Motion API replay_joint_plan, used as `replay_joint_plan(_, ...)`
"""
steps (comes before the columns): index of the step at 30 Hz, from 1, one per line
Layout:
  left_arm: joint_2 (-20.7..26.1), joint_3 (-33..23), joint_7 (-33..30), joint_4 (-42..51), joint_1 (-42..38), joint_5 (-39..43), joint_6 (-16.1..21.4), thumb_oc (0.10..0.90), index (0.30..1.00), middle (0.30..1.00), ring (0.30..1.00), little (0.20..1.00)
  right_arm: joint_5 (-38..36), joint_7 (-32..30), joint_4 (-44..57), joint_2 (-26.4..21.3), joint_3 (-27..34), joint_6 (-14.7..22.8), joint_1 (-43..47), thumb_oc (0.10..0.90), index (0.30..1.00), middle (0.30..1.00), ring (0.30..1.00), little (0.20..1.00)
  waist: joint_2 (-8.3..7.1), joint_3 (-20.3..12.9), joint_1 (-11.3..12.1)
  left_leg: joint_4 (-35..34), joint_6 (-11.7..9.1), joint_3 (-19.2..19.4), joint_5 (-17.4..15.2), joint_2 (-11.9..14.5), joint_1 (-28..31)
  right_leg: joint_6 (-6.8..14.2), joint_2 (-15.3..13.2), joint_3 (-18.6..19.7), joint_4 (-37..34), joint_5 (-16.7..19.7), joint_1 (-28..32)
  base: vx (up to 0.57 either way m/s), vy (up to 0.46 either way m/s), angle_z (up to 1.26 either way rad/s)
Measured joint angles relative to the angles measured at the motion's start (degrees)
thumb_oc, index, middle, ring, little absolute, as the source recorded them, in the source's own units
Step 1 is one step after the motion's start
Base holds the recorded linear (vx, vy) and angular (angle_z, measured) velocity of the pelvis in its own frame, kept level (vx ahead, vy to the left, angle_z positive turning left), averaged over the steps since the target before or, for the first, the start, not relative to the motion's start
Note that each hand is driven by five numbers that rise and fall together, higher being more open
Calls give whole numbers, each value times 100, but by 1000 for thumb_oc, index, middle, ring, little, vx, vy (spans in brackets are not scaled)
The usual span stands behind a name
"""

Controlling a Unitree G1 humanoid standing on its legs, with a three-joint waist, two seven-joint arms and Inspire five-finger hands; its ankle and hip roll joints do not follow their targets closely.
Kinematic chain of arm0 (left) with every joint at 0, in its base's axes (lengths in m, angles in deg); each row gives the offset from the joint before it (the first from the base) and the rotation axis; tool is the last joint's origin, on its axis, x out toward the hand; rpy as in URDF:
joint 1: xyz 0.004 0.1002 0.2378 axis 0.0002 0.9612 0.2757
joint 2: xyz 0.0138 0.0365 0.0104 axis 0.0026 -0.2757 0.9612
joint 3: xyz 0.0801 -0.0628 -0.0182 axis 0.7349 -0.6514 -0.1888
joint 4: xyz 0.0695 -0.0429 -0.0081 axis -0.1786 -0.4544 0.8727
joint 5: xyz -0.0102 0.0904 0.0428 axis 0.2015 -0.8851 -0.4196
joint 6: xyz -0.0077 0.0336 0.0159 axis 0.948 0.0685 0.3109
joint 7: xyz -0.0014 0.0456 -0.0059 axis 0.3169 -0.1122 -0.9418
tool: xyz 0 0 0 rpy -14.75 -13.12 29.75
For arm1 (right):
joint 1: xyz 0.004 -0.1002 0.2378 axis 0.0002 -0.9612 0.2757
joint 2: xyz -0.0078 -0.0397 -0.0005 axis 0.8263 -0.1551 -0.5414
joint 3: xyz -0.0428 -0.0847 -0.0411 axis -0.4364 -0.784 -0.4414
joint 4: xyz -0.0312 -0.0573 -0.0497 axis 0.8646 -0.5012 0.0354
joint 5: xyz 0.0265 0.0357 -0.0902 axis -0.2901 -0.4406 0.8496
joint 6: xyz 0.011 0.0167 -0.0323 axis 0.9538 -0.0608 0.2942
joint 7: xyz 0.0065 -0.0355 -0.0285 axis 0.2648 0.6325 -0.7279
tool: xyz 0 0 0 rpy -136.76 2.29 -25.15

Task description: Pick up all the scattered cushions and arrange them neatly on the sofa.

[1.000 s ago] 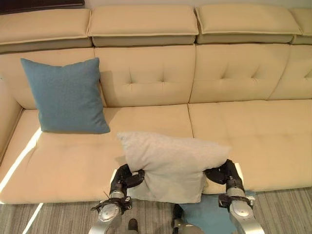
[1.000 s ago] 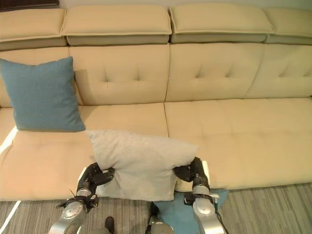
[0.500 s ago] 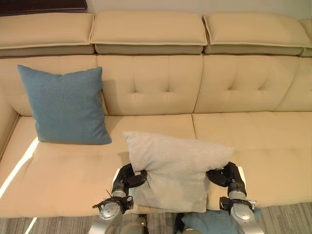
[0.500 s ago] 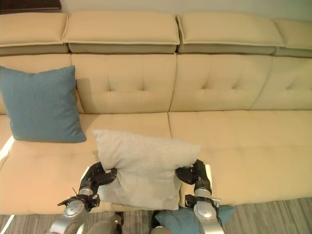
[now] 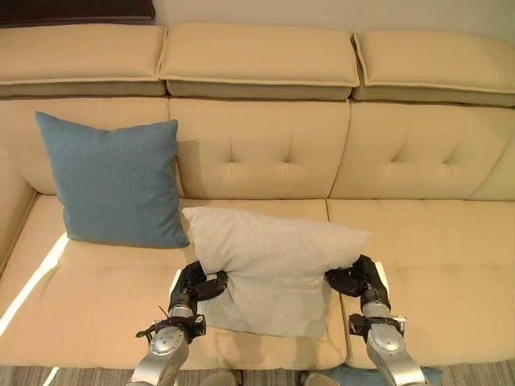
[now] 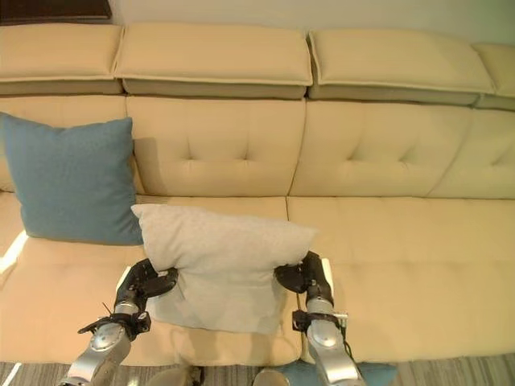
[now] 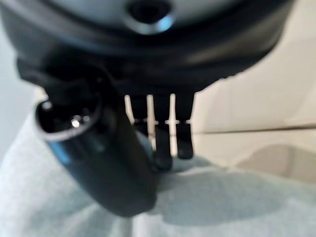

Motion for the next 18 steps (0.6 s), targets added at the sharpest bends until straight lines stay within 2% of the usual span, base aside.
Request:
replay_joint_plan(4, -24, 34, 0, 13, -2, -6, 0, 400, 300, 300, 300, 300, 6, -2, 0, -26, 69, -6, -35, 400, 300, 300, 300, 300, -9, -5, -61, -3, -157, -24, 22, 201, 8, -47, 209, -9, -4, -28, 13, 57, -95, -1)
replay_joint_plan(10, -130, 33, -17, 42, -72, -10, 0, 400, 300, 300, 300, 300, 15, -29, 11, -36, 135, -5, -63, 400, 300, 300, 300, 300, -14, -11, -222, -2, -212, -53, 61, 265, -100, -94, 265, -31, -41, -31, -81, -21, -99, 2)
replay_joint_plan(12, -95, 55, -105, 232, -119, -30, -1, 400, 300, 300, 300, 300, 25, -43, 28, -40, 170, 4, 30, 400, 300, 300, 300, 300, -4, -25, -288, 1, -278, -93, 119, 283, -324, -127, 275, -51, -42, -6, -287, -90, -79, 7)
replay_joint_plan(15, -98, 241, -195, 253, -444, -113, -1, 400, 300, 300, 300, 300, 52, -166, 48, -100, 302, 5, 142, 400, 300, 300, 300, 300, 93, -69, -318, 2, -308, -200, 215, 284, -653, -191, 270, -199, -36, 43, -543, -64, -41, 22)
replay_joint_plan(18, -121, 272, -303, 253, -674, -131, 0, 400, 300, 300, 300, 300, 111, -285, 38, -279, 291, 2, 363, 400, 300, 300, 300, 300, 177, -76, -327, 4, -307, -183, 248, 284, -797, -224, 269, -179, -6, 73, -706, -72, -38, -2)
